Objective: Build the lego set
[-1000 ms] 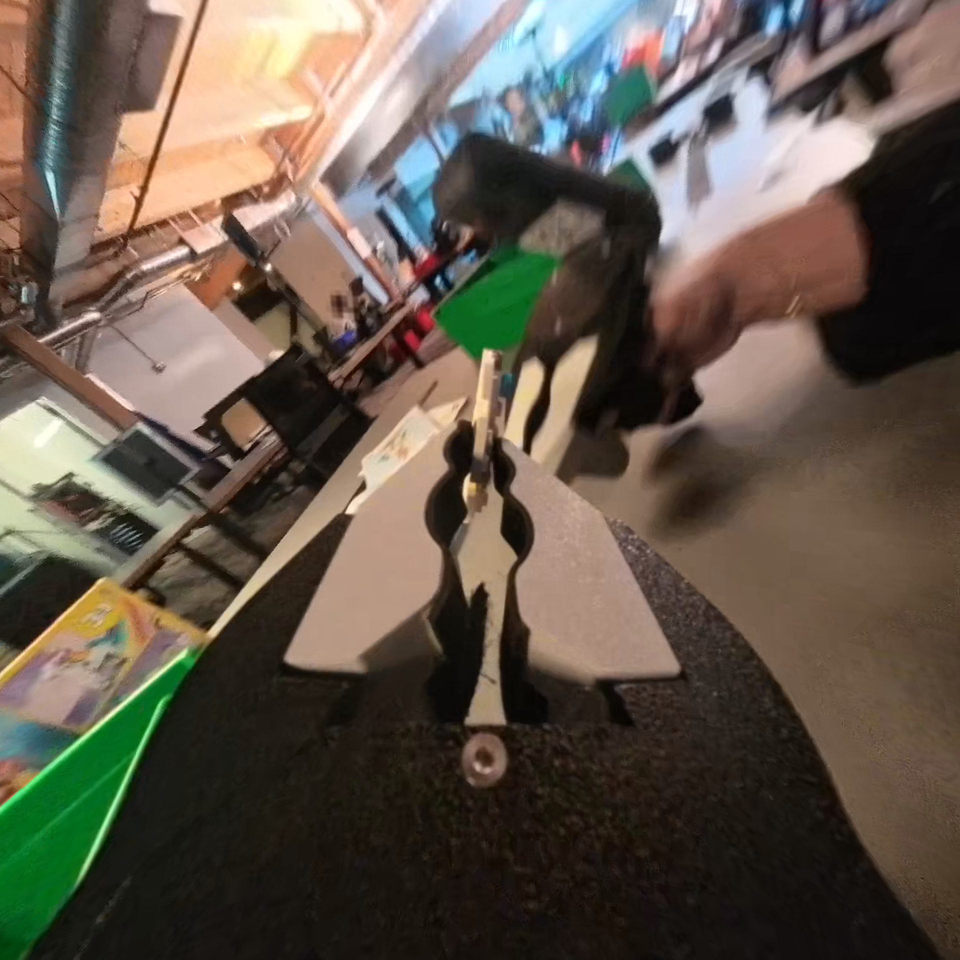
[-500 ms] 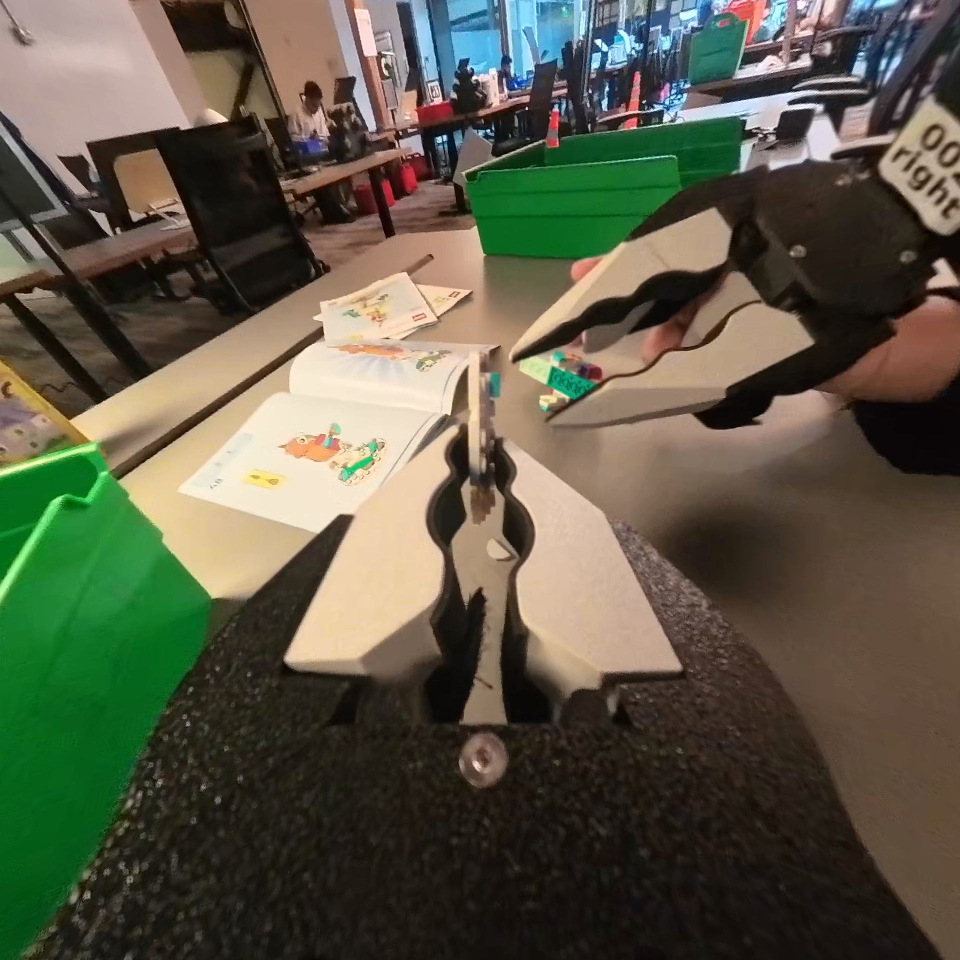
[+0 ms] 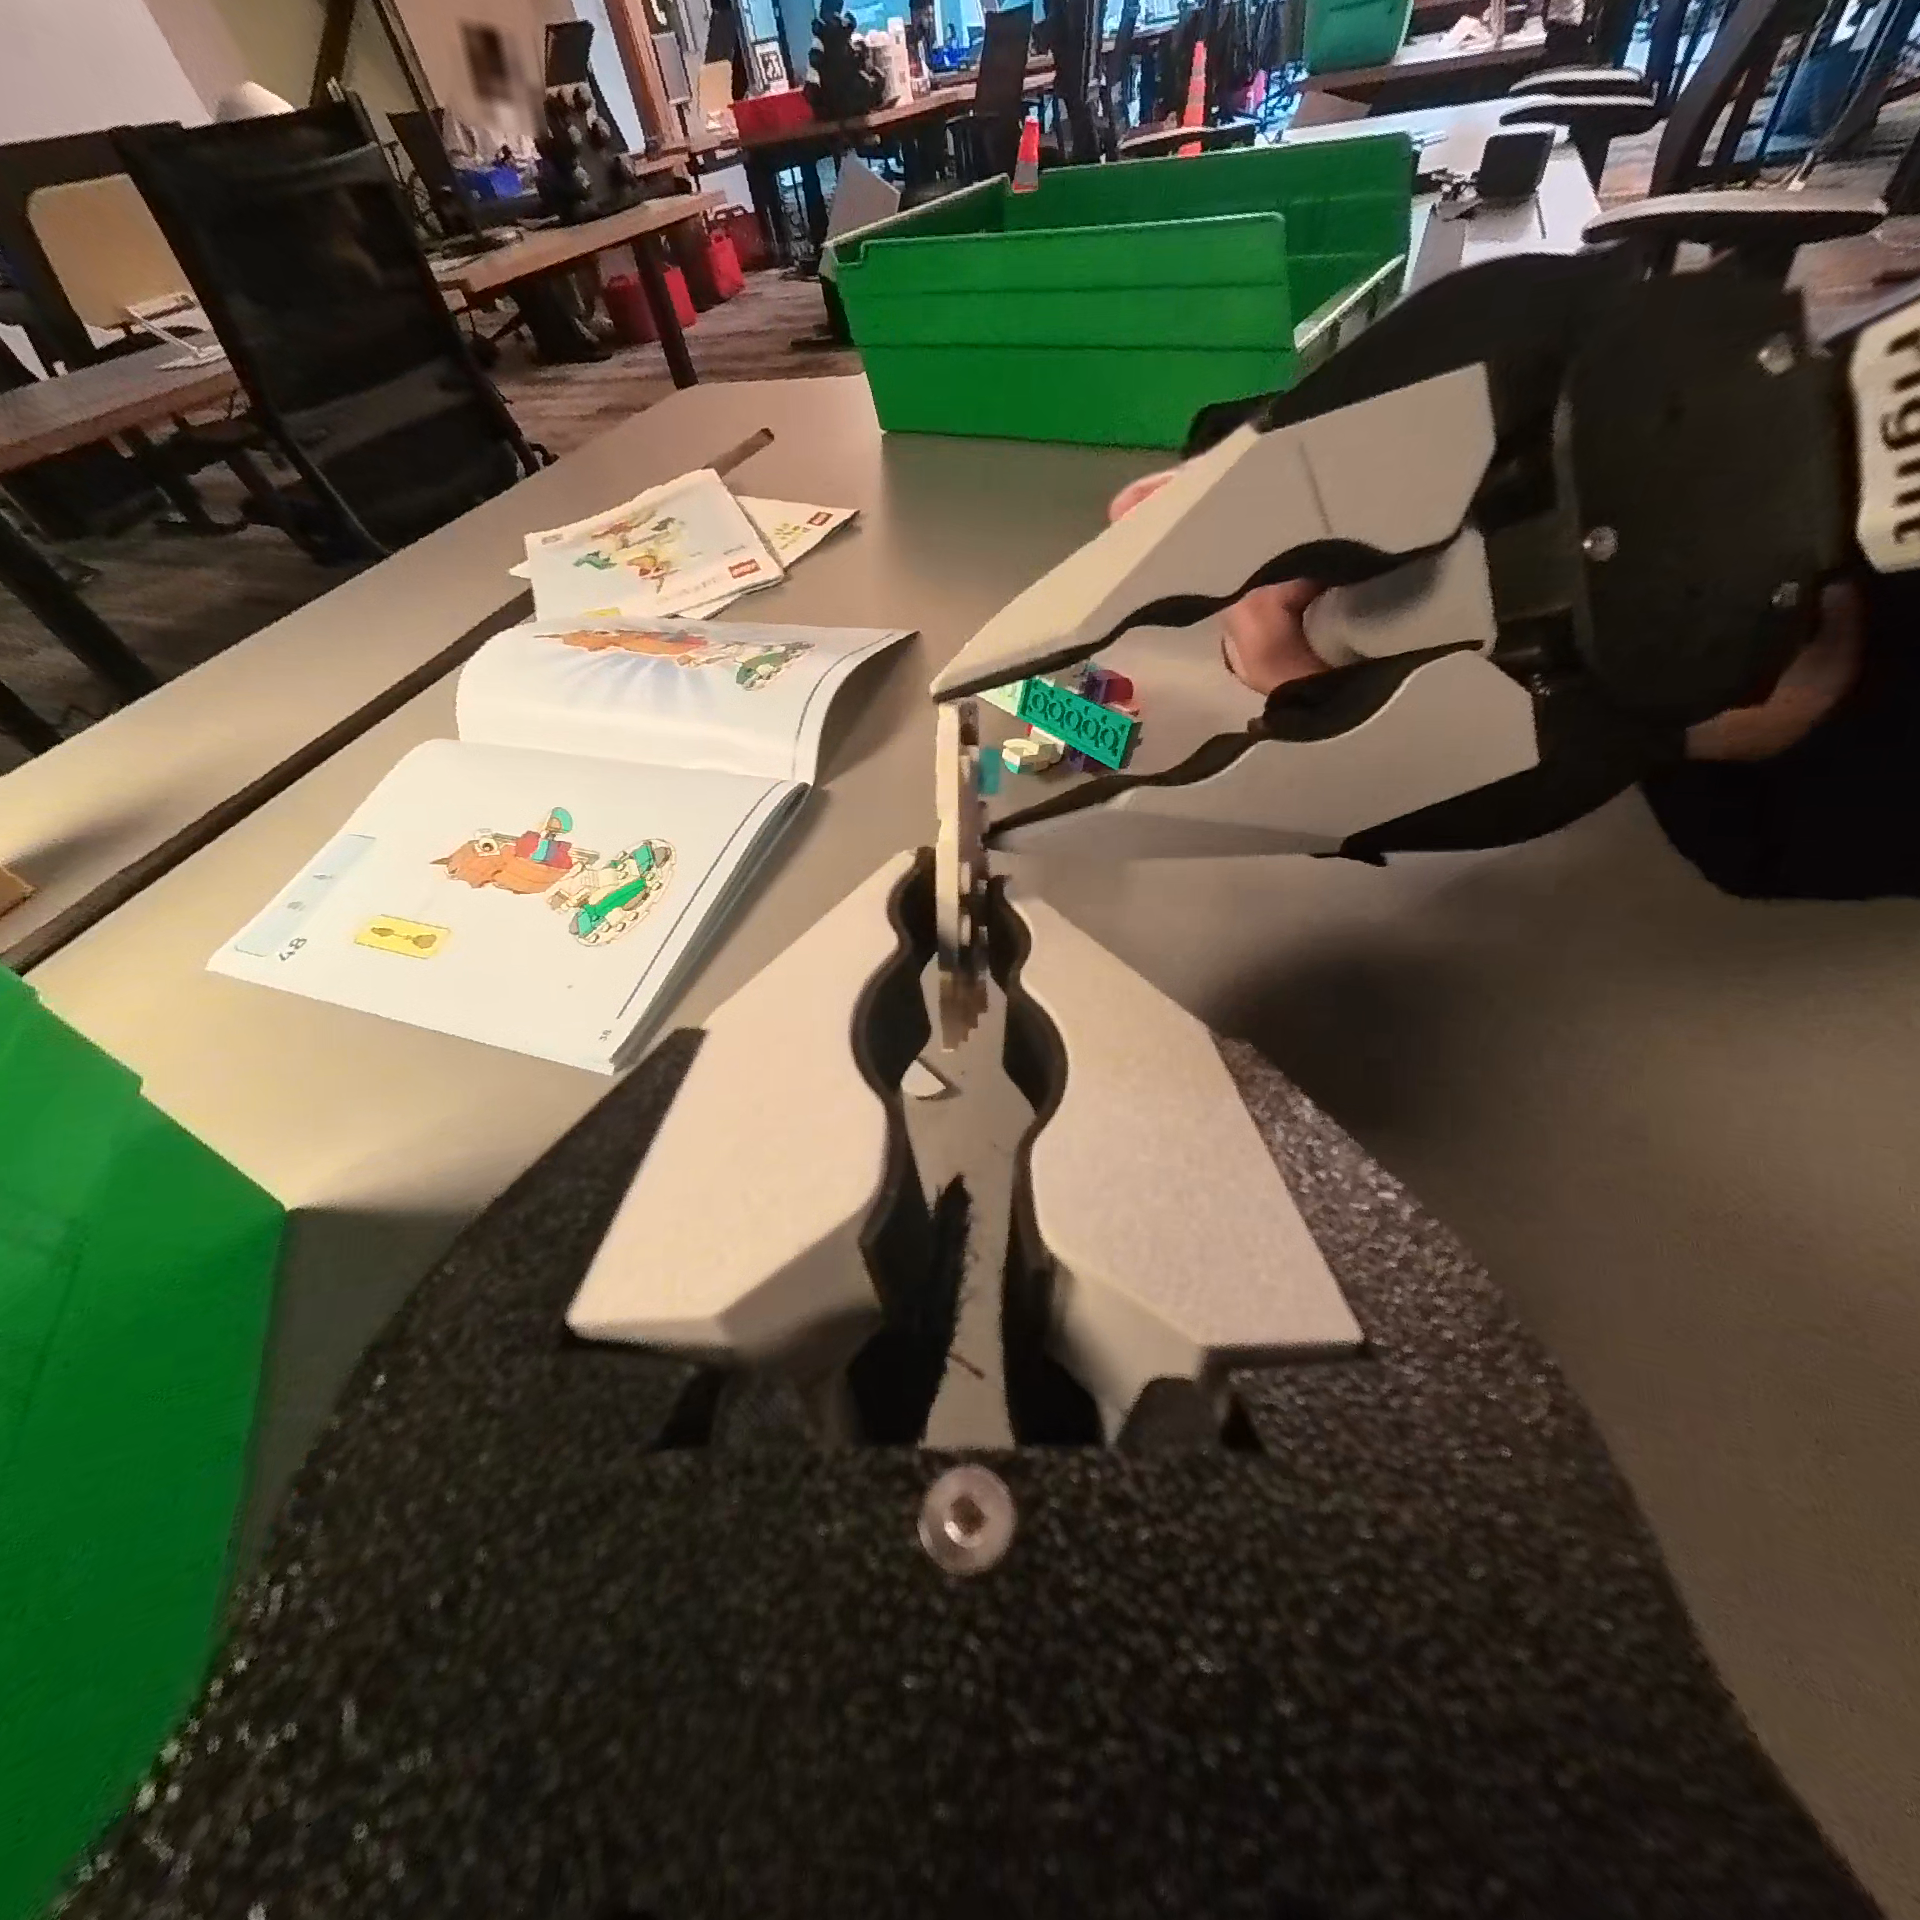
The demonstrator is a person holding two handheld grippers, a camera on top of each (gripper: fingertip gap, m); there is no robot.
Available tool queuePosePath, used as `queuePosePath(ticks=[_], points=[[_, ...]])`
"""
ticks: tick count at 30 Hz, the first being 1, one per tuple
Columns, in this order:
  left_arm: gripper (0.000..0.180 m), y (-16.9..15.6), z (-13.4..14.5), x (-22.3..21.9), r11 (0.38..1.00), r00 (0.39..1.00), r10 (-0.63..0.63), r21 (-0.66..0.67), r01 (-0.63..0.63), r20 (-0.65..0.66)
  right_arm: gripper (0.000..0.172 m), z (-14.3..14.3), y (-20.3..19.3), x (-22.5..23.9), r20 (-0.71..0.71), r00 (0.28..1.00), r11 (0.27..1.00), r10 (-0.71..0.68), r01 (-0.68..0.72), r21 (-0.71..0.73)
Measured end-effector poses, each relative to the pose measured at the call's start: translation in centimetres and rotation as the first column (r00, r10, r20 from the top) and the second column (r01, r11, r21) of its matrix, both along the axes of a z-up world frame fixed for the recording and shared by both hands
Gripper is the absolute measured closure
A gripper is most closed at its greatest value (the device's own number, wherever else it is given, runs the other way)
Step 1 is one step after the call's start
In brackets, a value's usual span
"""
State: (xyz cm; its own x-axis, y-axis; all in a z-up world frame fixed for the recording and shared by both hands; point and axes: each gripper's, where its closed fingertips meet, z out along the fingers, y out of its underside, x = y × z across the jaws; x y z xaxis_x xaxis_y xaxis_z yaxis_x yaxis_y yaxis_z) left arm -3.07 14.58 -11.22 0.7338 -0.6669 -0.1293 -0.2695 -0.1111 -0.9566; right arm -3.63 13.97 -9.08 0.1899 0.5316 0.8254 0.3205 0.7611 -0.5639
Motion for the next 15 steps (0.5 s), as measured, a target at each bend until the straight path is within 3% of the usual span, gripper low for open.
queuePosePath(ticks=[6,15], points=[[0.176,-0.22,0.49,0.07,1.0,0.999,-0.027,0.001,0.027,0.043,0.152,0.39,0.01,0.01,-0.011,1.0,0.997,-0.02,0.019,-0.071],[0.176,0.56,0.22,-0.47,0.997,0.992,0.045,-0.061,-0.039,0.114,0.153,0.31,0.31,0.13,0.038,0.991,0.991,-0.129,0.128,0.039]])
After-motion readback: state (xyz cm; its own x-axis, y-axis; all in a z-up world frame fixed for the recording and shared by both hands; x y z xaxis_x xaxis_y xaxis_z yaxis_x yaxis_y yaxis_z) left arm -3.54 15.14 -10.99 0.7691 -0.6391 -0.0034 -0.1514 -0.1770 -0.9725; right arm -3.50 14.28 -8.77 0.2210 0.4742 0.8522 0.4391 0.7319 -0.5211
